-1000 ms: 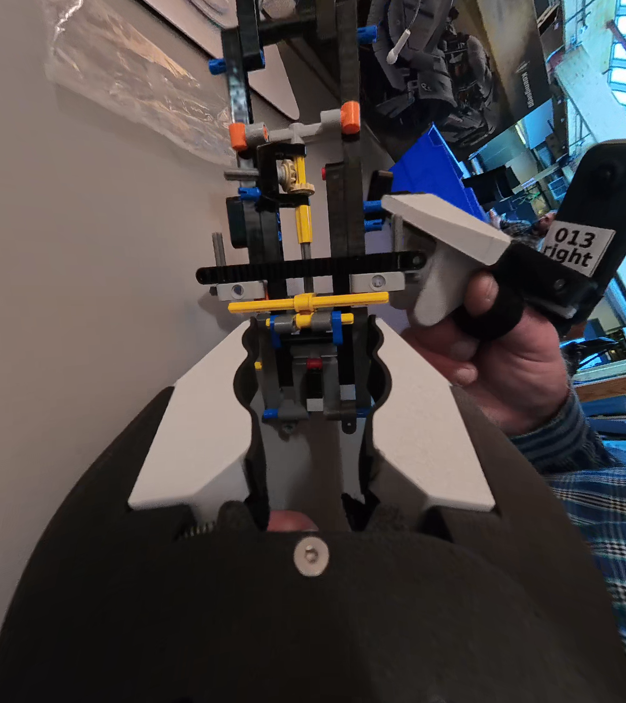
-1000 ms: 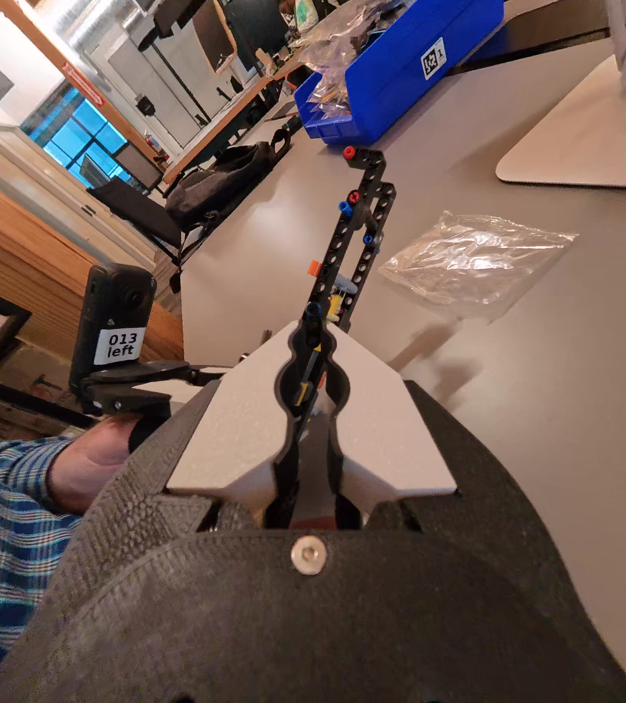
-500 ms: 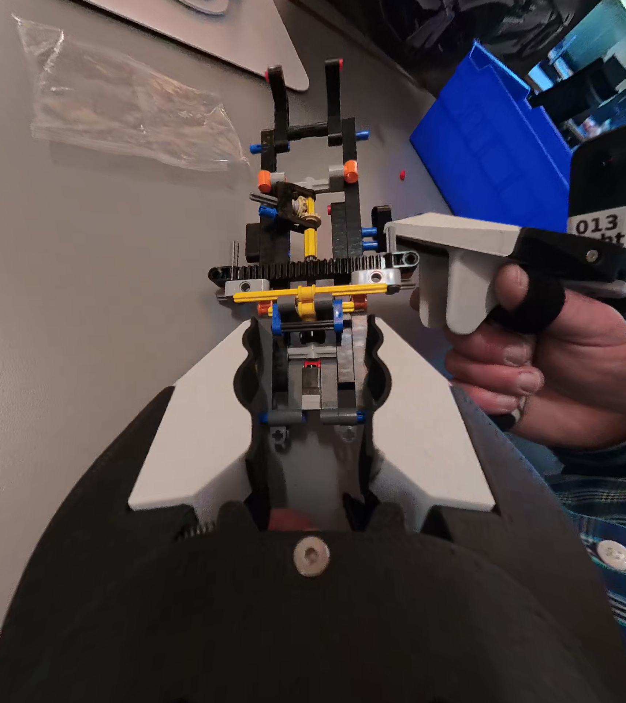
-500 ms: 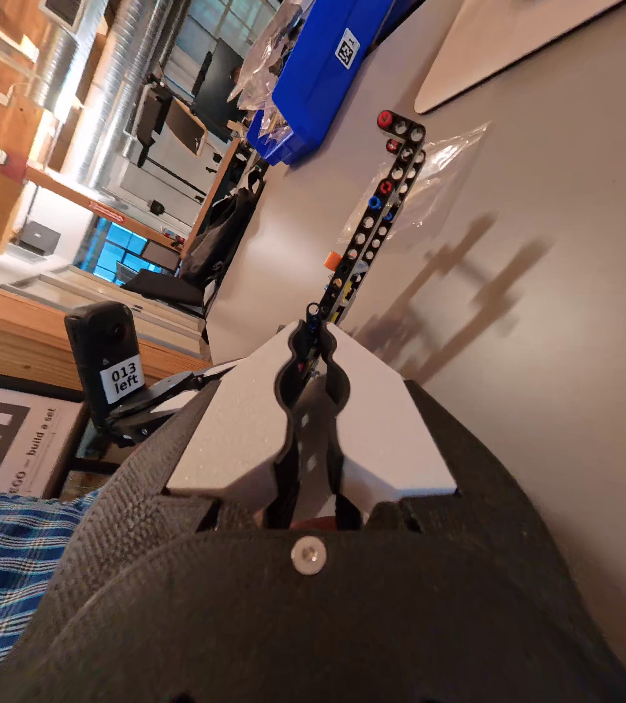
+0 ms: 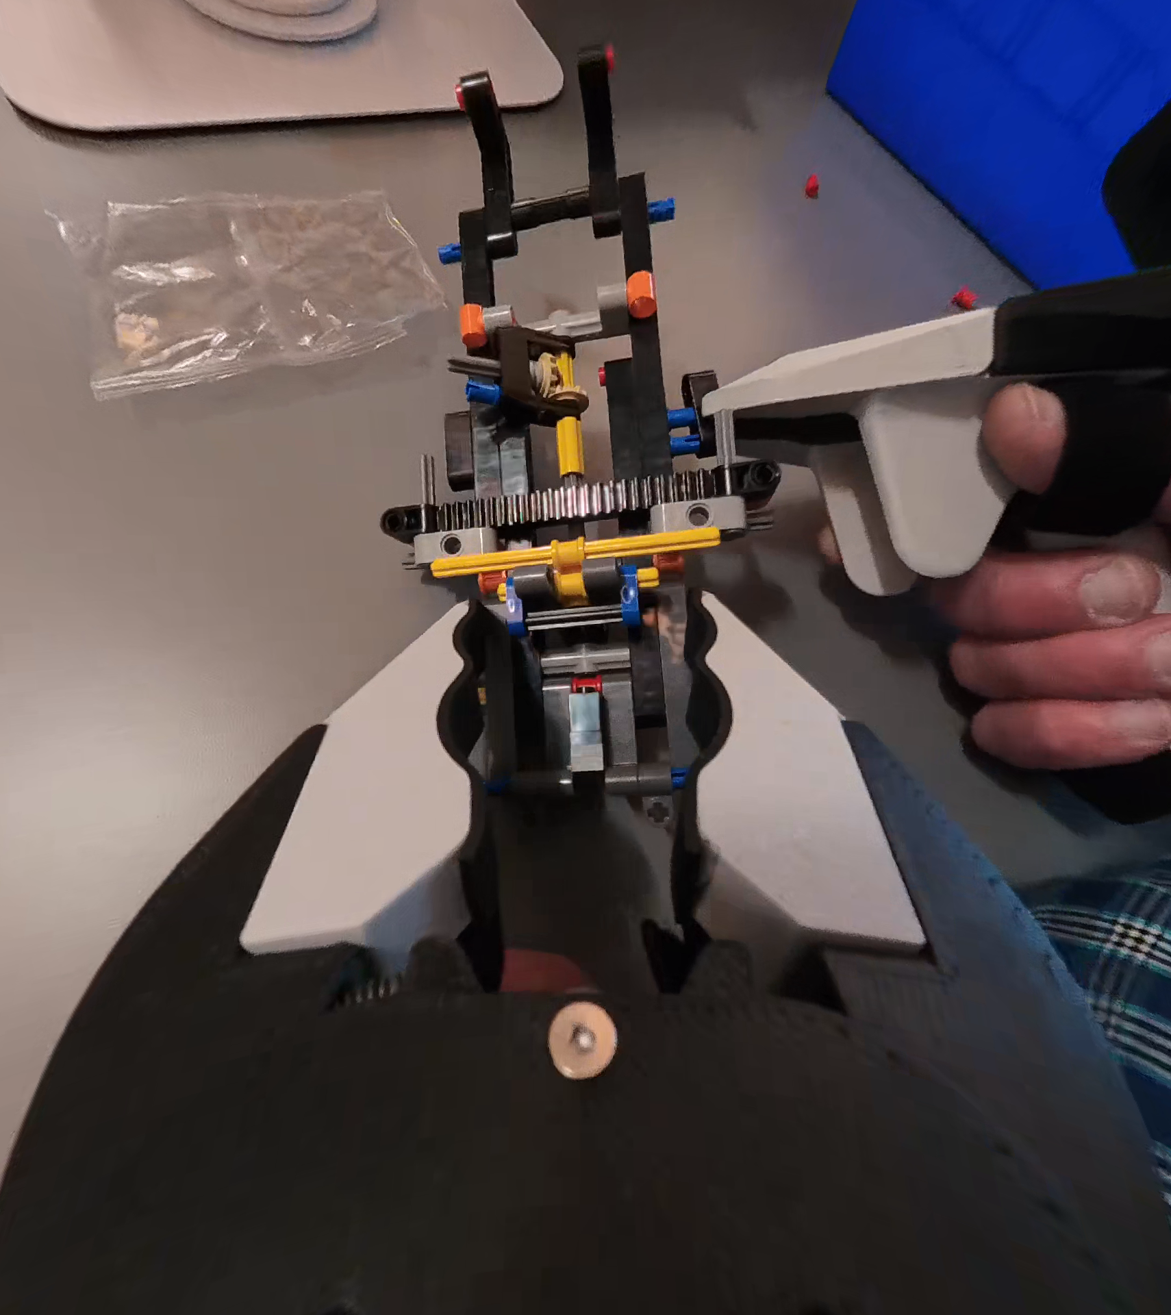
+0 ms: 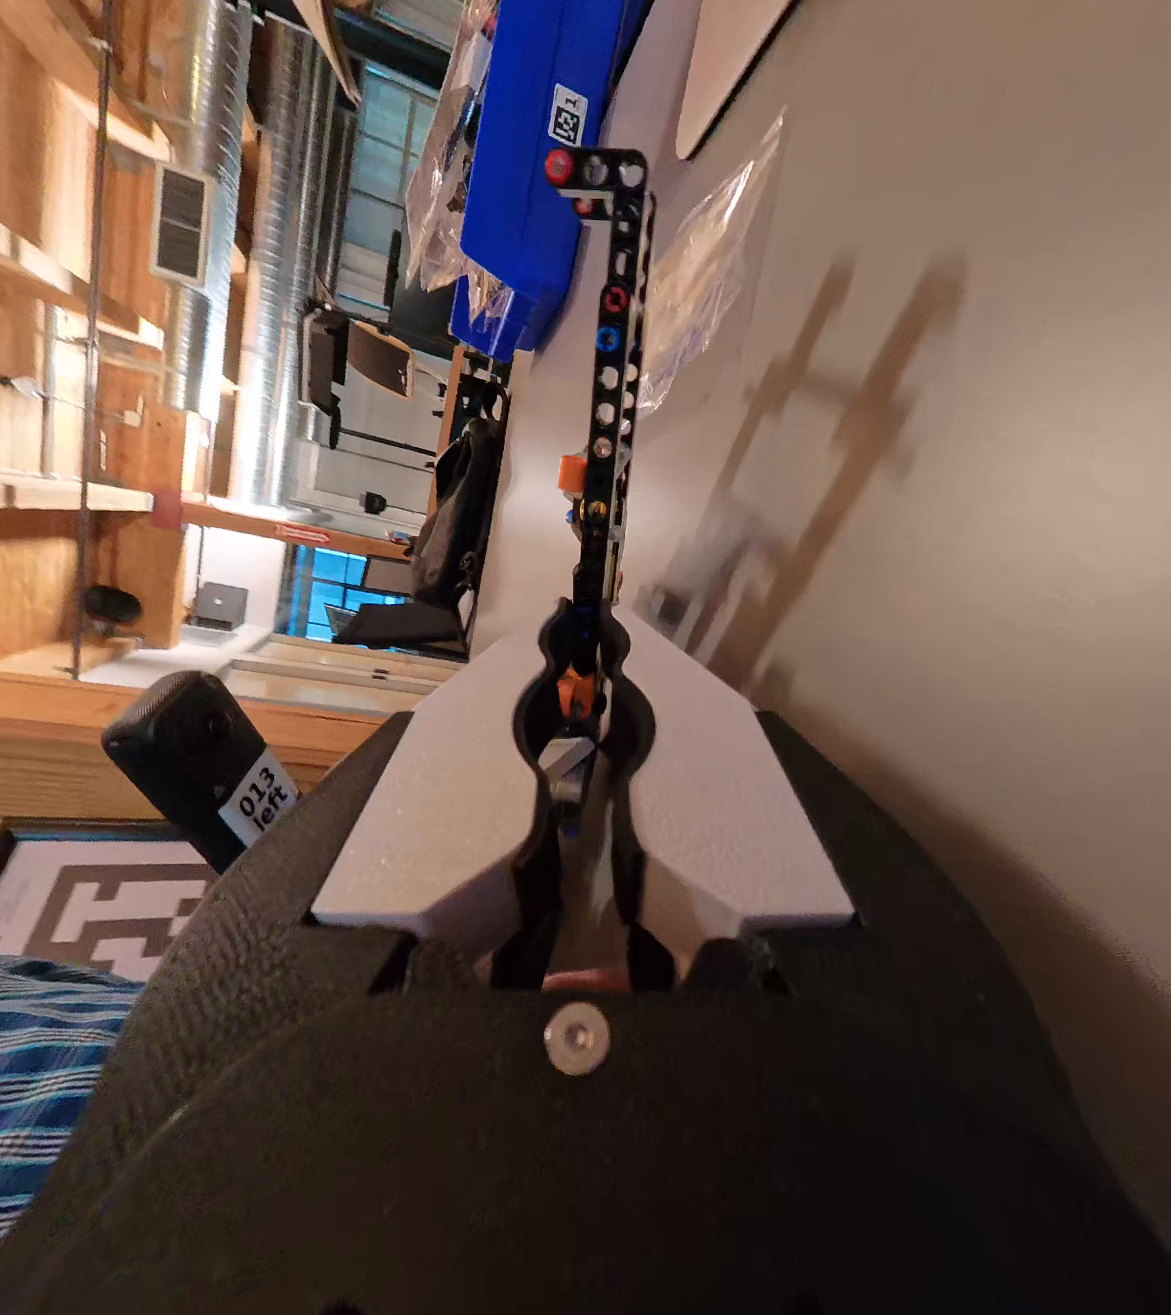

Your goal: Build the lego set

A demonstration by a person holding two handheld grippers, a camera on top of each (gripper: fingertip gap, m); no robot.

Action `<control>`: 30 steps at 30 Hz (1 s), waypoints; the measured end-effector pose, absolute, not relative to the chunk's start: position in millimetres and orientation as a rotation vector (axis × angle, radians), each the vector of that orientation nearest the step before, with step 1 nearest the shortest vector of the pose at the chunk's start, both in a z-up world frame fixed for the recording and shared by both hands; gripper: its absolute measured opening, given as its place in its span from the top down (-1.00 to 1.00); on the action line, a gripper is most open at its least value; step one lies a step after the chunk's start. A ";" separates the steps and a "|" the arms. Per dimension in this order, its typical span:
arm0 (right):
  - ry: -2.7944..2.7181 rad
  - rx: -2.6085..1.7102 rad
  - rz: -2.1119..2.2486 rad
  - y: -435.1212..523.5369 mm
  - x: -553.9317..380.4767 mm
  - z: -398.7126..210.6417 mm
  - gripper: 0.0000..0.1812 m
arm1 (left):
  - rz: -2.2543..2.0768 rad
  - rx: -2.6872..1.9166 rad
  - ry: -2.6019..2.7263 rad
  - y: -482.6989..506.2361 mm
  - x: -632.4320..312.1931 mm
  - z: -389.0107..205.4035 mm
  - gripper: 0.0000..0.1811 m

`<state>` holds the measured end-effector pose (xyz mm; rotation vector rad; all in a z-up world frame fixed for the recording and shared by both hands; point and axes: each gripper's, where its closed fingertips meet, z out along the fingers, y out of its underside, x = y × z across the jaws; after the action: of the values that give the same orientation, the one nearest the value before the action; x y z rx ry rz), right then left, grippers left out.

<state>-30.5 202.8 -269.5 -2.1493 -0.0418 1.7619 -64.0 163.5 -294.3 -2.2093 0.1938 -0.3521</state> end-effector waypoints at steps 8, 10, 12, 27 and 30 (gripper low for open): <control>0.121 -2.129 1.836 203.2 -32.1 -272.4 0.97 | -0.240 -2.212 0.251 163.7 -66.4 -295.7 0.41; 0.139 -2.119 1.836 203.8 -32.8 -272.4 0.96 | -0.232 -2.211 0.253 164.1 -66.9 -295.6 0.41; 0.148 -2.115 1.831 204.2 -33.9 -272.7 0.96 | -0.220 -2.212 0.253 164.2 -67.5 -295.7 0.41; 0.083 -2.149 1.767 204.3 -41.8 -275.7 0.96 | -0.188 -2.217 0.248 165.0 -72.3 -296.2 0.42; 0.080 -2.148 1.770 204.0 -41.9 -275.5 0.96 | -0.191 -2.216 0.251 164.7 -71.9 -296.1 0.42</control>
<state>-41.9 204.0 -275.5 -2.1484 0.0802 1.7701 -71.9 164.7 -296.1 -2.2157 0.2510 -0.1905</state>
